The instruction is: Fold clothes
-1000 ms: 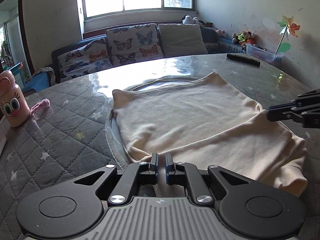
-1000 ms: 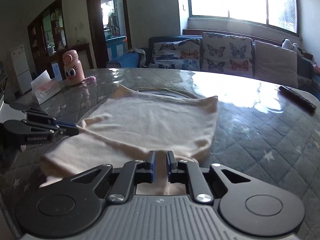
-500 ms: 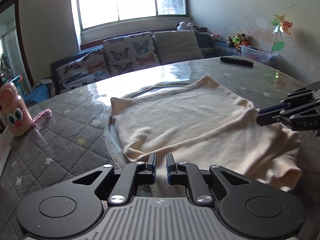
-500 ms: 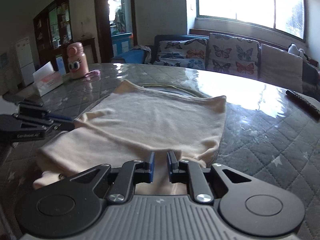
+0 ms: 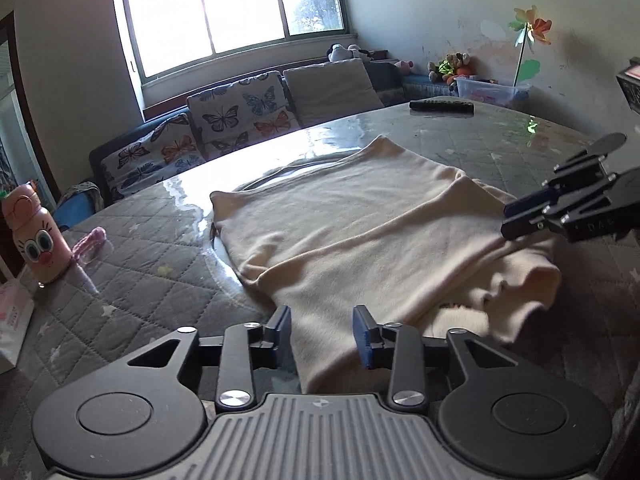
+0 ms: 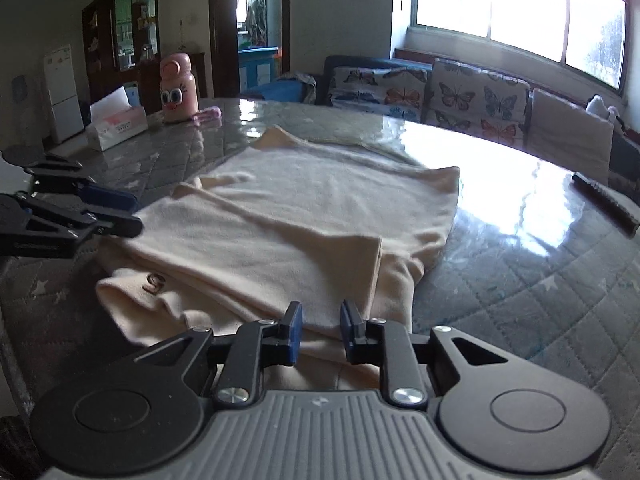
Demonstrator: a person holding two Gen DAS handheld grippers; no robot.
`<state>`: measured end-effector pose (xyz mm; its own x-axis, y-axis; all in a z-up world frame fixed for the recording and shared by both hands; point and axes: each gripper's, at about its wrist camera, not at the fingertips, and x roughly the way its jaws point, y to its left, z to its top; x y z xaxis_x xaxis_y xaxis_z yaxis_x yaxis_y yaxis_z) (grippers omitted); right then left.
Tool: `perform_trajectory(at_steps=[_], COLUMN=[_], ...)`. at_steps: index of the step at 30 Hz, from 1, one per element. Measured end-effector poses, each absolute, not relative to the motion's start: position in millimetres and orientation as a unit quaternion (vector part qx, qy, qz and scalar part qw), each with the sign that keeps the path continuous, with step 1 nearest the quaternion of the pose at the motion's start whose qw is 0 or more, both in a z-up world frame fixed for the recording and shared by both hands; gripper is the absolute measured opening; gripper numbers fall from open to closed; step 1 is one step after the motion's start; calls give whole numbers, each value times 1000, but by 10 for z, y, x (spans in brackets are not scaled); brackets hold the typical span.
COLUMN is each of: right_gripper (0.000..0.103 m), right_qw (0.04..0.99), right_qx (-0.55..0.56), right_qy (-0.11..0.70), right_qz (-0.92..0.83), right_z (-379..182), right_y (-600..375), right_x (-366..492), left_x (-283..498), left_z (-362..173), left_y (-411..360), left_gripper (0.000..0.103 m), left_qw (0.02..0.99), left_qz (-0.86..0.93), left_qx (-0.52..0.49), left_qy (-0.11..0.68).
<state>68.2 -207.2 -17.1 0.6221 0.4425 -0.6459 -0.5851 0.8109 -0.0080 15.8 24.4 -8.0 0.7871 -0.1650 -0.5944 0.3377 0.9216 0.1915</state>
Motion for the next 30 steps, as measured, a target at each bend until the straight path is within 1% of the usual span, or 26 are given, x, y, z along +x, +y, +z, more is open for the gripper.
perform_trajectory(at_steps=[1,3,5,6,8,13,15,16,23,24,25,26,28,30], right_gripper=[21,31,35,35,35,41,50,52,53,54,55,58,61,65], right_qw=[894,894,893,893,893,889,887,885,876,874,873,872,868,865], right_qx=[-109,-109,-111,-113,-117,-133,-141,-146,-175,-178,-180,-183,-189,-196], right_qy=[325,323,319,318,317,316,316,316,316,317,317,317,315,311], right_qz=[289,293,296,297,298,303,307,308,321,322,323,326,333,341], right_z=[-156,-116,-86,-77,-58,-32,-24,-21,-6,-16,-21,-27,-41,-51], right_y=[-2072,-2076,-2080,-2083,-2091,-2122,-2138,-2145,-2201,-2209,-2211,-2213,-2218,-2212], right_x=[675,654,629,613,584,506,469,450,322,310,304,292,266,241], left_x=[110,-2,-89,-121,-162,-195,-196,-196,-162,-147,-130,-110,-68,-14], left_z=[-83,-99,-131,-150,-193,-258,-282,-296,-348,-343,-336,-324,-288,-233], left_y=[248,227,188,162,96,-93,-162,-193,-304,-304,-304,-302,-292,-271], left_gripper=[48,50,52,53,54,54,54,54,53,47,37,34,21,16], left_qw=[933,929,924,922,919,912,909,907,906,906,907,908,912,917], left_qz=[-136,-145,-156,-161,-170,-196,-206,-210,-223,-225,-227,-229,-231,-229], left_qx=[153,174,194,203,219,250,263,268,281,278,274,268,253,236], left_qy=[296,293,289,287,282,260,251,248,226,225,225,225,226,228])
